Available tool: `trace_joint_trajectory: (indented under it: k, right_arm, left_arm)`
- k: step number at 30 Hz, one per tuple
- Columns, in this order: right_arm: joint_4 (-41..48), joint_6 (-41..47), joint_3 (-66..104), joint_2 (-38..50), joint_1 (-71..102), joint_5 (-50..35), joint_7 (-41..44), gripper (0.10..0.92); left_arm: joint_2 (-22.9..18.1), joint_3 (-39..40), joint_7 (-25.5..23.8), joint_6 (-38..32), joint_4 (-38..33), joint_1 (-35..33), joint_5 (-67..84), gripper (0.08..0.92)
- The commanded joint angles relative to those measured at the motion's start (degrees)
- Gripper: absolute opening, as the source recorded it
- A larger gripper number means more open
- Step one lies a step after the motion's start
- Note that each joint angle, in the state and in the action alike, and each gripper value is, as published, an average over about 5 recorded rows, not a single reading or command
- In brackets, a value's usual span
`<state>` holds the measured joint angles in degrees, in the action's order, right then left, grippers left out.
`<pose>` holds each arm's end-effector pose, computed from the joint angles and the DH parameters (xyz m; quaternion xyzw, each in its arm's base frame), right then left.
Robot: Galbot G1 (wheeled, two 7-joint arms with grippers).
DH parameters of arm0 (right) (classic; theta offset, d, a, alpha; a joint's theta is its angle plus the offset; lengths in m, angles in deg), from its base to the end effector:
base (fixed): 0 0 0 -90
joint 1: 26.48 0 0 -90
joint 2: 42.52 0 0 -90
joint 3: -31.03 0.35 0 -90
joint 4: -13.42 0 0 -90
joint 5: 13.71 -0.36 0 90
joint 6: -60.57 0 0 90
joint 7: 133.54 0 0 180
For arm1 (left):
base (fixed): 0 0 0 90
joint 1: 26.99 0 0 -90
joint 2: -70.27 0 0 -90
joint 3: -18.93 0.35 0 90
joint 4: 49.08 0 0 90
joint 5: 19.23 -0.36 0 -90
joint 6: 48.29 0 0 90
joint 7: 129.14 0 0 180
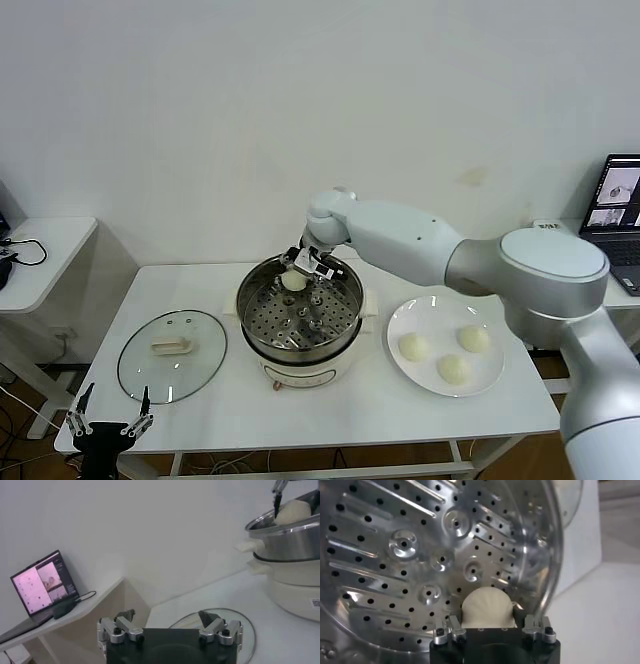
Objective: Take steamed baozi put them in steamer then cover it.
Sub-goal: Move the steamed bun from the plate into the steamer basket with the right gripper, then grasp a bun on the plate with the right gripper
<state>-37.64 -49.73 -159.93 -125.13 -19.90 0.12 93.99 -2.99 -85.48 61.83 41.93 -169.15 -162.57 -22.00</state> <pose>0.5967 0.1985 -0.1224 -0.5907 0.2527 -0.7661 0.0134 0.1111 0.1231 -0.3136 0.0998 -0.9648 -0.2238 0.0955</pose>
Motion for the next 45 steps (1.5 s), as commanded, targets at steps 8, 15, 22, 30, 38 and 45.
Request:
trace_joint_trajectory:
  k: [8, 15, 22, 30, 38, 45]
  right_arm:
    - [4.12, -4.33, -0.07, -1.48, 2.03, 4.45, -0.48, 0.681]
    - [-0.2, -0.47, -0.07, 1.43, -2.2, -5.16, 2.58, 0.816]
    - [-16.69, 19.83, -1.4, 11.1, -11.98, -23.3, 10.36, 0.823]
    - [-30.68, 33.95, 0.69, 28.03, -15.93, -27.57, 12.51, 0.823]
    - [-38.0, 36.63, 2.54, 45.36, -11.22, -20.7, 13.61, 0.823]
    - [-39.71, 35.78, 6.47, 54.05, -0.33, -14.69, 13.76, 0.823]
  left_arm:
    - [-0.02, 0.37, -0.09, 0.06, 0.21, 0.12, -0.33, 0.823]
    - [0.01, 0.3, -0.19, 0.19, -0.69, -0.35, -0.48, 0.823]
    - [0.57, -0.11, -0.27, 0.33, -1.33, -0.66, -0.32, 0.823]
    - [1.63, -0.01, -0.74, 1.39, -2.32, -0.07, 0.01, 0.823]
    - [2.69, 0.58, -1.49, 2.45, -2.61, 1.62, 1.08, 0.823]
    - [2.92, 1.17, -2.0, 3.71, -2.53, 3.14, 2.08, 0.823]
